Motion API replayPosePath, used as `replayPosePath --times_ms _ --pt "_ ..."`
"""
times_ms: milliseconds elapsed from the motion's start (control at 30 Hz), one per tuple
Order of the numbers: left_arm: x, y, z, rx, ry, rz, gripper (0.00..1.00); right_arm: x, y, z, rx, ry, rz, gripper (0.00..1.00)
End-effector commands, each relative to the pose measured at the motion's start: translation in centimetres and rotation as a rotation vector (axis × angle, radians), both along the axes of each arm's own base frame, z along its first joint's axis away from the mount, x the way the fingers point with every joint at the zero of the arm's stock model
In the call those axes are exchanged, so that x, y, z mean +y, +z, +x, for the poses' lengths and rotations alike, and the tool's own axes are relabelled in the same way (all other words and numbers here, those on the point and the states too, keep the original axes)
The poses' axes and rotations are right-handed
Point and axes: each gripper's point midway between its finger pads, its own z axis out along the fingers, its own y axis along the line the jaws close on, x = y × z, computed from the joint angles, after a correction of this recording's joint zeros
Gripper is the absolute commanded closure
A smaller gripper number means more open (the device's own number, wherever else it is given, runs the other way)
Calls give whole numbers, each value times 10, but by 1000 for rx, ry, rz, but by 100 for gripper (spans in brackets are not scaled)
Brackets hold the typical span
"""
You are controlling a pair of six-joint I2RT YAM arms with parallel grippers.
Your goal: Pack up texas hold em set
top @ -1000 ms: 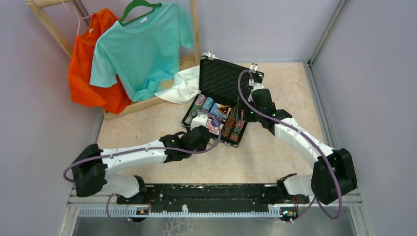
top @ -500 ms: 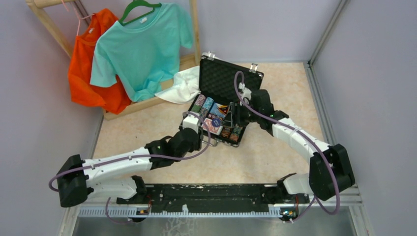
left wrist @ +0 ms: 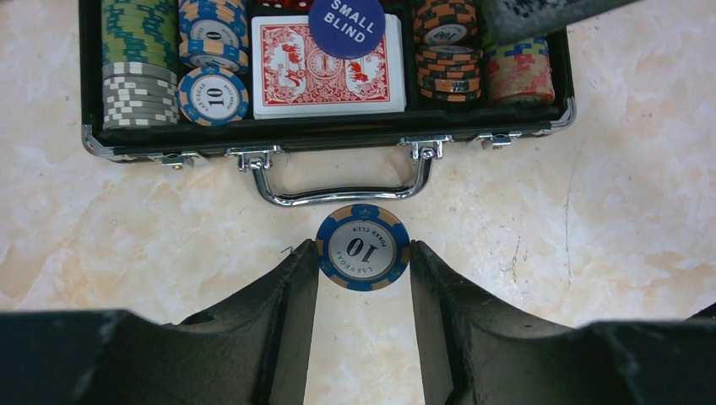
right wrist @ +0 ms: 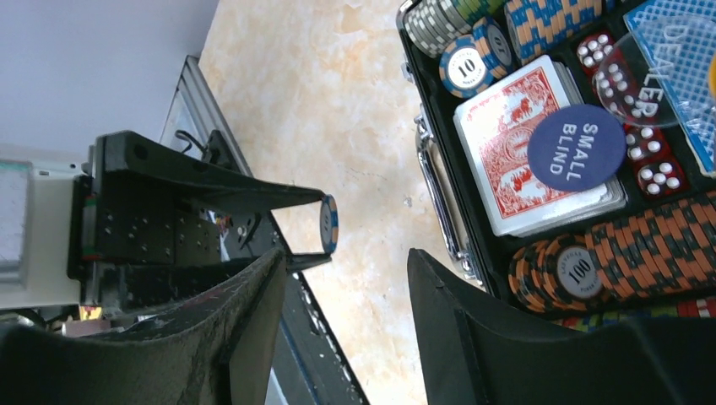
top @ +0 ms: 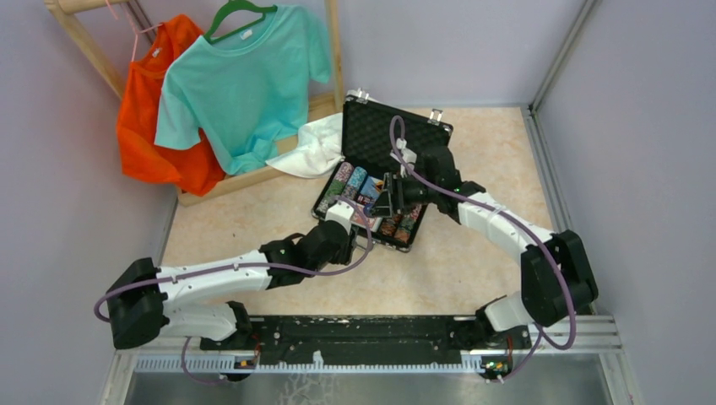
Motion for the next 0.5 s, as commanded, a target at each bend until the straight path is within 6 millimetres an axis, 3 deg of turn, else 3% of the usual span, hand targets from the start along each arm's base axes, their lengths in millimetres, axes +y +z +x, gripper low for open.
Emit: replayPosePath --times_ms 0,467 --pt "-12 9 0 -1 -41 -27 50 18 26 9 -84 64 48 45" --pt "-8 3 0 7 -35 2 48 41 -1 2 -9 125 -2 45"
